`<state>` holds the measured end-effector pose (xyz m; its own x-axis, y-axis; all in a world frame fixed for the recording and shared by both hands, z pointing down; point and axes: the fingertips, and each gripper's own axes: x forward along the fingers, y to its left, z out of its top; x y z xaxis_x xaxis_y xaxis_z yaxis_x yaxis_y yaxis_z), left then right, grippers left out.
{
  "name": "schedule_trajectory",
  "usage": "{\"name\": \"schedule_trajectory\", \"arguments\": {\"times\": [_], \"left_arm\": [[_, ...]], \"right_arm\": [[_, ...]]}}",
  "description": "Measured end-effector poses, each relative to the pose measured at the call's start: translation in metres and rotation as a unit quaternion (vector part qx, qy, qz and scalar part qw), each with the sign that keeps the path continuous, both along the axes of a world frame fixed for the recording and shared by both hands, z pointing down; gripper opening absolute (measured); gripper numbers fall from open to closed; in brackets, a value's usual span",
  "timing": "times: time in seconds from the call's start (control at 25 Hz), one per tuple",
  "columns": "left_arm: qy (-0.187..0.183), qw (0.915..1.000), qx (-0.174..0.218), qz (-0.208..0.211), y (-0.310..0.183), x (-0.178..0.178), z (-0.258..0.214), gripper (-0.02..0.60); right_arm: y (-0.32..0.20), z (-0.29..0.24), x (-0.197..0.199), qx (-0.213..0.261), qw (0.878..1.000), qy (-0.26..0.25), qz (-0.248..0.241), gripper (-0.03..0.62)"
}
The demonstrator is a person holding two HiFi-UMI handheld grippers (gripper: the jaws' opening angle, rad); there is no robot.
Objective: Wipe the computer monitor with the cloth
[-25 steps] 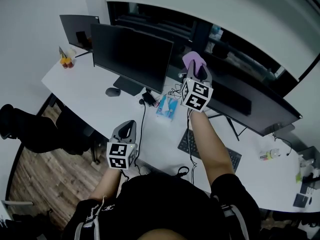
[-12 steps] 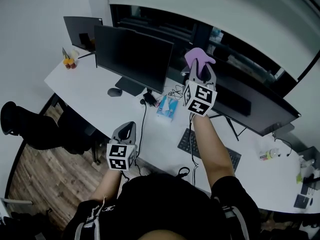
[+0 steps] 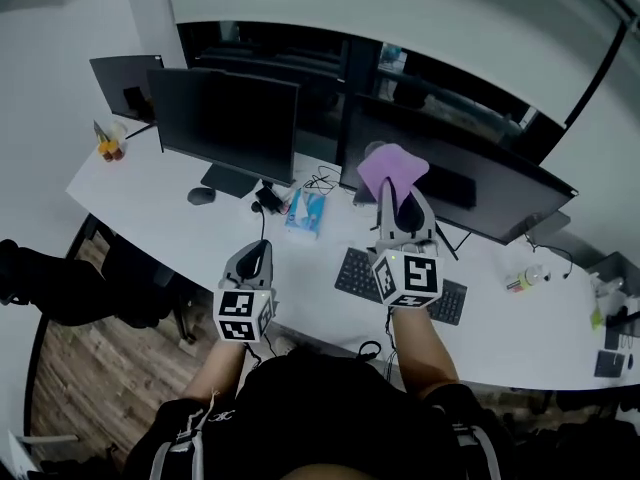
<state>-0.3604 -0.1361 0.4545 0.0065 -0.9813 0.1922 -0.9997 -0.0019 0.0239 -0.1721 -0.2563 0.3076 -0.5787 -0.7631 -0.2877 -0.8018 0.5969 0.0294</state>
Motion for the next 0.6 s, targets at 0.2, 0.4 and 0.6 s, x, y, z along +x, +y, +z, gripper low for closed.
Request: {"name": "schedule_trajectory", "arguments": {"times": [0.2, 0.4, 0.6], "left_arm": [[-0.007, 0.9992, -0.009, 0.038, -0.012, 0.046, 0.003, 0.014], [-0.016, 0.9977, -0.01, 0.065, -0.017, 0.085, 0.006, 0.014], [-0.011, 0.9968, -0.015, 0.078, -0.013, 0.111, 0.013, 0.014]], "right_arm": [[0.024, 0.058, 0.061, -0.056, 0.998, 0.008, 0.027, 0.083], [0.032, 0.097, 0.1, -0.096, 0.994, 0.012, 0.054, 0.083], [0.044, 0.115, 0.117, -0.12, 0.991, 0.021, 0.055, 0.083]]}}
